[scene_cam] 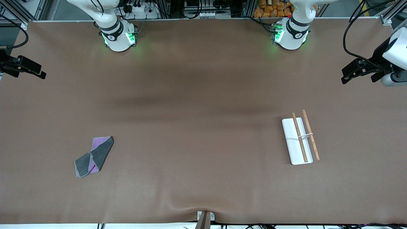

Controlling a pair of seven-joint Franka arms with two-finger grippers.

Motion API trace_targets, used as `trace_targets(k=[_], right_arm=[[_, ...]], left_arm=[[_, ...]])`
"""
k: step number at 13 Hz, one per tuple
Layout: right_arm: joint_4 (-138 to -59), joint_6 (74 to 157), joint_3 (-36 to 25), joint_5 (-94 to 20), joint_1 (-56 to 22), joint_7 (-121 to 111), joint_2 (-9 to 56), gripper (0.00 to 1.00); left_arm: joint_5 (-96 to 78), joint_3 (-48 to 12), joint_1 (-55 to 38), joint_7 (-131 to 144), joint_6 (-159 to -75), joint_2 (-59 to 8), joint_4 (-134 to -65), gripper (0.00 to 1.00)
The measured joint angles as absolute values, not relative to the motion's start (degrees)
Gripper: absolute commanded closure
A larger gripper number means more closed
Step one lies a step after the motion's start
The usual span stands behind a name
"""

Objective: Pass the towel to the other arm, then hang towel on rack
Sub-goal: 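Move the right gripper toward the grey-purple towel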

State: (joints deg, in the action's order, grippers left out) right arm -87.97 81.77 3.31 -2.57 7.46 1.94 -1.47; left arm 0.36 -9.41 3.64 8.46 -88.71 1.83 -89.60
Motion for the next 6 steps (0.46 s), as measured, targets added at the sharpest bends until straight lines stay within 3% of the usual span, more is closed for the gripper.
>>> trace_targets(k=[6], right_arm=[[-88.0,81.9,3.3,-2.1,7.5,1.9,-1.5,0.0]], left_arm=[[0.4,-9.4,3.6,8.5,-87.9,1.9,-88.3,0.0]])
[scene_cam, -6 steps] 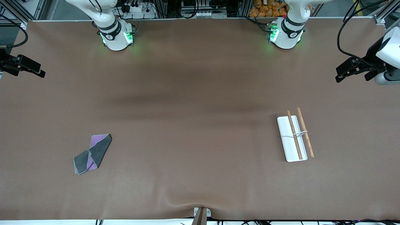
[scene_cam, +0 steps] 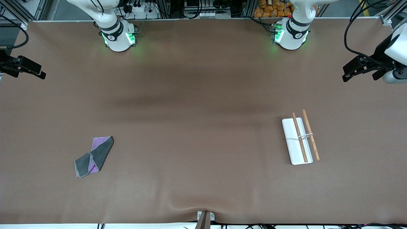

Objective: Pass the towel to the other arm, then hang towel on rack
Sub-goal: 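Move the right gripper toward the grey-purple towel, then lower the right gripper onto the towel and close on it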

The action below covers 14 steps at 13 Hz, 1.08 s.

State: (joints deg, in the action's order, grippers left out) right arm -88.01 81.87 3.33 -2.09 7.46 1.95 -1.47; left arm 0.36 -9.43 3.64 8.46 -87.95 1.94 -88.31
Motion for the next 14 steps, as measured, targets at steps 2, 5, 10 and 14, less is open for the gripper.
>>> trace_targets(k=[2,5,10,14], right_arm=[[-88.2,82.1,3.3,-1.5,7.5,1.9,-1.3,0.0],[-88.3,85.5,3.3,-0.5,7.5,1.9,2.0,0.0],[-84.4,99.9,3.0,-0.1,7.7,2.0,18.1,0.0],[-83.0,113.5,2.9,-0.1,7.9,2.0,29.3,0.0]], left_arm=[[0.4,-9.4,3.7,8.5,-87.8,1.9,-88.1,0.0],[0.4,-9.5,3.6,8.5,-86.7,2.0,-88.0,0.0],[0.4,-10.1,3.6,8.5,-85.7,2.1,-88.0,0.0],[0.4,-10.1,3.6,8.5,-85.9,2.0,-88.5,0.0]])
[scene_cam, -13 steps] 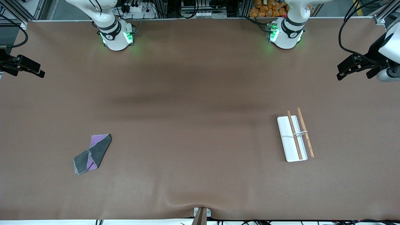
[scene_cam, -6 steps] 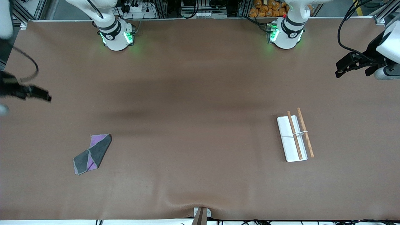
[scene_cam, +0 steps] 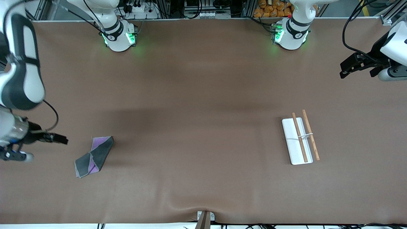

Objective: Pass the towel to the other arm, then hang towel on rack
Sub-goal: 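Lower the right gripper onto the towel and close on it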

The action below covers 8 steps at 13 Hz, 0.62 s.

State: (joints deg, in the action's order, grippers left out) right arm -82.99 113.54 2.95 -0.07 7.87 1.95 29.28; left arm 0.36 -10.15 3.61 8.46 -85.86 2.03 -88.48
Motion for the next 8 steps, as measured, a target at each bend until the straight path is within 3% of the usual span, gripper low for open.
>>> trace_targets(k=[4,8], right_arm=[[-82.6,122.8,3.2,-0.1,7.5,4.7,37.9,0.0],[-82.2,123.4,3.5,-0.1,4.3,14.7,42.5,0.0]], left_arm=[[0.4,-10.2,3.5,8.5,-89.0,1.4,-90.7,0.0],[0.4,-10.2,3.4,8.5,-89.9,0.8,-91.5,0.0]])
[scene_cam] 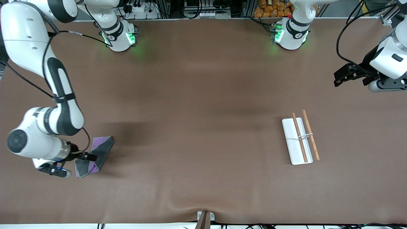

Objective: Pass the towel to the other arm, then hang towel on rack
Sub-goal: 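Lower the right gripper onto the towel and close on it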

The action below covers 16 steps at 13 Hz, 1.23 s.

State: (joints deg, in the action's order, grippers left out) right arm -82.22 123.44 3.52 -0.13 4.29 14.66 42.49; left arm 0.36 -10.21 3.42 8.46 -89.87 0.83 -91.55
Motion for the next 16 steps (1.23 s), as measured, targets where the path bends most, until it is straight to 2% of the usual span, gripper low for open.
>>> trace_targets(k=[7,10,11,12,13,16], right_arm=[[-82.3,130.4,3.1,-0.2,4.9,17.7,49.3,0.0],[-82.1,130.8,3.1,-0.3,4.9,17.8,49.7,0.0],[-82.1,130.8,3.1,-0.3,4.9,17.8,49.7,0.08],[-82.1,130.8,3.1,-0.3,4.9,17.8,49.7,0.83],[-82.1,130.8,3.1,-0.3,4.9,17.8,49.7,1.0],[-81.9,130.8,3.1,-0.3,4.9,17.8,49.6,1.0]], left_arm=[[0.4,-10.2,3.3,8.5,-90.5,-0.5,-91.9,0.0],[0.4,-10.2,3.3,8.5,-90.9,-1.0,-91.9,0.0],[0.4,-10.2,3.3,8.5,-90.9,-1.0,-91.9,0.0],[0.4,-10.2,3.2,8.5,-90.9,-1.1,-91.9,0.0],[0.4,-10.2,3.2,8.5,-90.9,-1.2,-91.9,0.0],[0.4,-10.3,3.1,8.5,-90.9,-1.4,-91.9,0.0]])
